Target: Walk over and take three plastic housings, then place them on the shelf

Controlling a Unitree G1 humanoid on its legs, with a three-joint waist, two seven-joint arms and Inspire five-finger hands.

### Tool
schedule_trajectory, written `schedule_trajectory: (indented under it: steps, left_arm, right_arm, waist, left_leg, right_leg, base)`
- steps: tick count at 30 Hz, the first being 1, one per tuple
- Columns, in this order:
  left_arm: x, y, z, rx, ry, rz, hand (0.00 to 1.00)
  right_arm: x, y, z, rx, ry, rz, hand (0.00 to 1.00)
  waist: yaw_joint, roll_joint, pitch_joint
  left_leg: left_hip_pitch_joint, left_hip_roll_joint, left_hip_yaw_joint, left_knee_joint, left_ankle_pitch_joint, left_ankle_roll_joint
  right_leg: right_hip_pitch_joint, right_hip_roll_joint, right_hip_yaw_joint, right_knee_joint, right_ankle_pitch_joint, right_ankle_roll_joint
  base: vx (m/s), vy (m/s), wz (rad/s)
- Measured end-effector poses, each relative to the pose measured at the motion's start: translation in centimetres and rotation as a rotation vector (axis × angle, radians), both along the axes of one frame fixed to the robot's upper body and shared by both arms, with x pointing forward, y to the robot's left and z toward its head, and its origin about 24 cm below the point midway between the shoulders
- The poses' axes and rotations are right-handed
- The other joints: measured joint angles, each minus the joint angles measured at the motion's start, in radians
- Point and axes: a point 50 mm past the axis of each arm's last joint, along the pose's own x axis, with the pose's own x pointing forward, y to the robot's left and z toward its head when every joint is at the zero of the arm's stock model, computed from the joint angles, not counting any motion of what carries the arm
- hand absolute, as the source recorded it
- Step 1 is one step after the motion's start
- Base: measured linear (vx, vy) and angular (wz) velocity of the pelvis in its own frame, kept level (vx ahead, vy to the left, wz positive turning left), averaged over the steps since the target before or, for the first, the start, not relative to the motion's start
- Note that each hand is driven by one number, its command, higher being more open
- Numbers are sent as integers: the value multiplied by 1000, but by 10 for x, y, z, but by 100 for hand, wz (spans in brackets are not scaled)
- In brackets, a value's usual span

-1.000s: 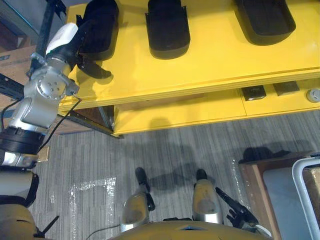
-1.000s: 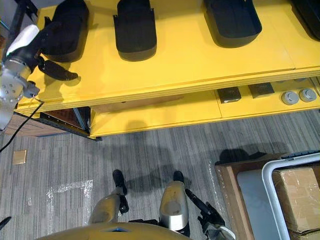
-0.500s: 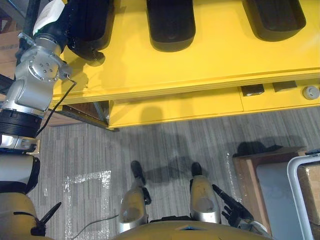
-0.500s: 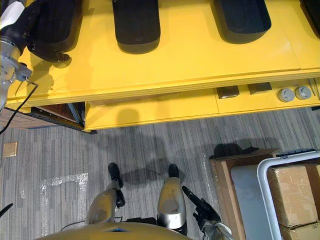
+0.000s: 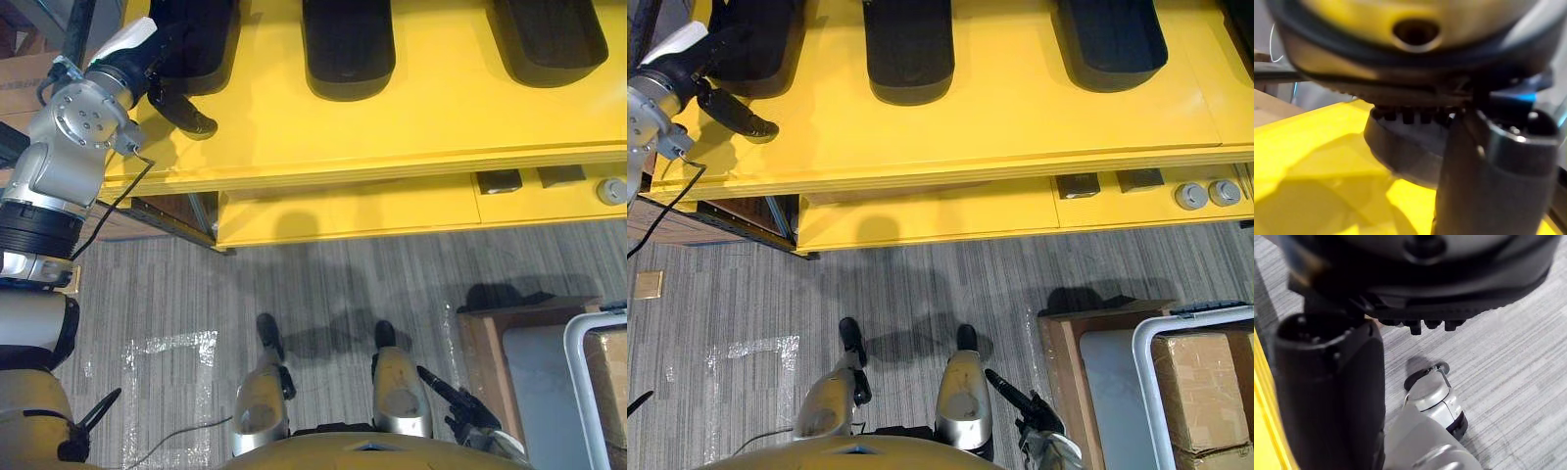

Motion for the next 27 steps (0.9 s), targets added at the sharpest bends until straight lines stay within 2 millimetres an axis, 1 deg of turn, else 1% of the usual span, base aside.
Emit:
schedule_trajectory:
  steps: [4,9,11,12,17,19,21,22,23,27]
  left_arm:
    - [0,-1,-3,6,51,-24,100]
    - [0,-2,-5,10,94,-42,100]
    - [0,-3,-6,13,114,-52,100]
    - [-1,-4,-7,17,124,-57,100]
    - [-2,-5,-10,16,158,-76,100]
    - [-4,-5,-15,23,169,-83,100]
    - [-7,-5,-23,33,193,-94,100]
    - [-8,-5,-24,37,197,-97,100]
    - [-8,-6,-25,38,202,-104,100]
    - [-9,-6,-28,40,226,-112,100]
  right_arm:
    - [3,1,2,-10,-13,-5,100]
    - [5,0,2,-13,-19,-5,100]
    - [5,0,2,-12,-17,-4,100]
    - [5,0,3,-12,-18,-4,100]
    - [4,-3,3,-34,-9,6,100]
    - [4,-4,4,-36,-10,2,100]
    - [2,-4,4,-36,-6,-2,100]
    - [2,-5,4,-37,-8,-5,100]
    - [3,-6,5,-40,-14,-10,100]
    - [3,-6,5,-40,-14,-11,100]
  waist:
    - [9,0,0]
    - [11,1,0]
    - [12,3,-2]
    - [12,6,-3]
    - [11,14,-7]
    - [10,18,-8]
    - [9,26,-12]
    - [10,29,-14]
    - [10,40,-15]
    - [11,54,-20]
  left_leg:
    - [0,0,1,0,0,0]
    - [10,0,5,-1,-2,-1]
    - [12,0,9,-1,-5,-3]
    - [12,0,12,-3,-12,-10]
    - [17,-1,21,-3,-16,-8]
    - [25,-2,27,-3,-16,-3]
    - [36,-2,34,-4,-21,-6]
    - [35,-2,35,-4,-24,-11]
    - [33,-2,36,-4,-24,-10]
    - [40,-2,41,-3,-20,-6]
  right_leg:
    - [1,0,0,-2,5,1]
    - [19,-1,-2,-18,12,2]
    - [21,-2,-1,-18,12,2]
    - [21,-2,-1,-19,12,2]
    - [25,-5,-1,-20,12,3]
    - [32,-6,-1,-21,13,3]
    - [48,-7,-2,-28,12,3]
    - [48,-7,-2,-32,12,3]
    - [48,-7,-3,-36,13,3]
    - [55,-8,-3,-36,13,4]
  base:
    - [0,0,0]
    - [-1,0,-1]
    - [-3,-1,-2]
    - [0,0,0]
    - [0,0,0]
    - [13,-1,-2]
    - [15,-1,-1]
    - [0,0,0]
    - [0,0,0]
    - [0,0,0]
